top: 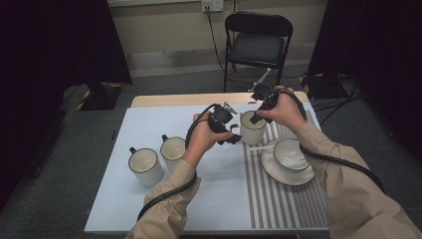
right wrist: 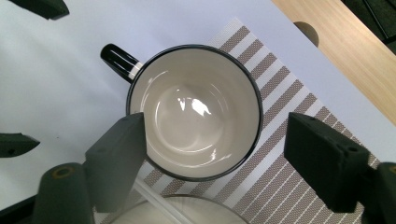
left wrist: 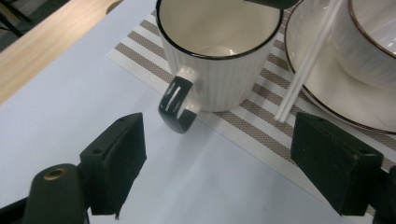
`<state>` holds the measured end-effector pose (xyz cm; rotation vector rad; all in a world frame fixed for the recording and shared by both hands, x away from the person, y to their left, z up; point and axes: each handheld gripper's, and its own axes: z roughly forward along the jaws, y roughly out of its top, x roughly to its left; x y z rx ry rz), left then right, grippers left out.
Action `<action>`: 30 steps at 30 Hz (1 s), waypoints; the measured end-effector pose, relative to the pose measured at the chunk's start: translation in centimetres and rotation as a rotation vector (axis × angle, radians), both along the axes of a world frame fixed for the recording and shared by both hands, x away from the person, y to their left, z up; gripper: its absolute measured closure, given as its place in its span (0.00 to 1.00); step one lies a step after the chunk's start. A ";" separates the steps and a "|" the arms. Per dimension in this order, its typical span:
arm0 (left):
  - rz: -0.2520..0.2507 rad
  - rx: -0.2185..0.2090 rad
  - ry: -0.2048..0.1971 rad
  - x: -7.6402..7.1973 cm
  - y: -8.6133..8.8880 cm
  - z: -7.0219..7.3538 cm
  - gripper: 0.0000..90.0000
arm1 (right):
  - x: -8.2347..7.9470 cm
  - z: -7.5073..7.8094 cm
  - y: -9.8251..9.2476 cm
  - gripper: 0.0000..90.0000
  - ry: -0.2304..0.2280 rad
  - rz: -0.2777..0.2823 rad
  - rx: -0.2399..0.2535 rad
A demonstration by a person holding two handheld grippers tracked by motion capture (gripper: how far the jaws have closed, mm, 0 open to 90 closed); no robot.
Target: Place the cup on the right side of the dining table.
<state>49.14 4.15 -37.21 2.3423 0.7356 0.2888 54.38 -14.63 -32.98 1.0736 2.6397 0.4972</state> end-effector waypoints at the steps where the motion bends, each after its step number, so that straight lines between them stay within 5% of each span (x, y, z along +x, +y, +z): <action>1: -0.001 0.005 0.001 -0.2 0.0 0.0 0.20 | -0.1 0.0 0.0 0.21 0.000 -0.002 0.002; 30: -0.042 -0.001 0.020 -2.9 2.0 -0.1 0.20 | -2.8 -0.4 -0.6 0.19 0.041 0.003 0.018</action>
